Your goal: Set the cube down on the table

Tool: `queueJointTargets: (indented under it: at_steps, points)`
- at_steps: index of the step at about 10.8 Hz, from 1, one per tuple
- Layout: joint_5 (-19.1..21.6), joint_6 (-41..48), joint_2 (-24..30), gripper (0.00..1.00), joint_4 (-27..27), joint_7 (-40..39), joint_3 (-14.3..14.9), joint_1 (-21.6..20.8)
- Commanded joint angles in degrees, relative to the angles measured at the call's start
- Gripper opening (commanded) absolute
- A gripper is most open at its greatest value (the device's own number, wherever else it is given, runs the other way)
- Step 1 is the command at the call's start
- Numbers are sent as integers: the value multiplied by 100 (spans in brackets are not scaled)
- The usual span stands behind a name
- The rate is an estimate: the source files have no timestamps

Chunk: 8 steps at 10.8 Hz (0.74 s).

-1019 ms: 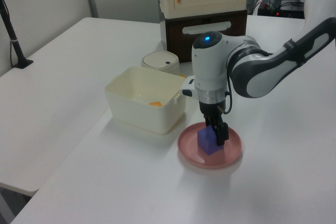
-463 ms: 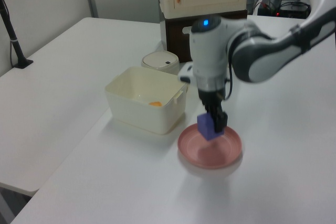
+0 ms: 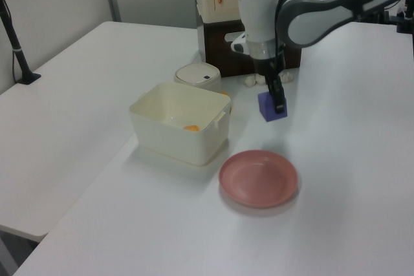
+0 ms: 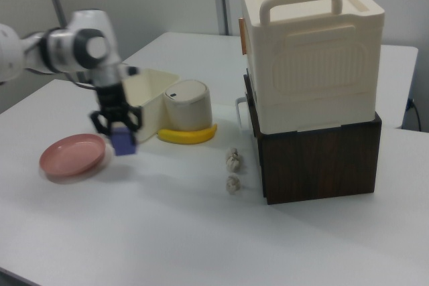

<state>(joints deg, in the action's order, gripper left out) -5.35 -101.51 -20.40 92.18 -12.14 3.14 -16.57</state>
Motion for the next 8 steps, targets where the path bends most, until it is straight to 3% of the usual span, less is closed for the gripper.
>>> queueJointTargets:
  at_steps: [1,2,3,8]
  points:
    - [69,-26,2,69,213,-227,423,365]
    - [78,-44,-60,94,204,-192,433,452]
    - [87,-26,-52,100,204,-166,433,549]
    - [166,807,860,100,29,1,424,874]
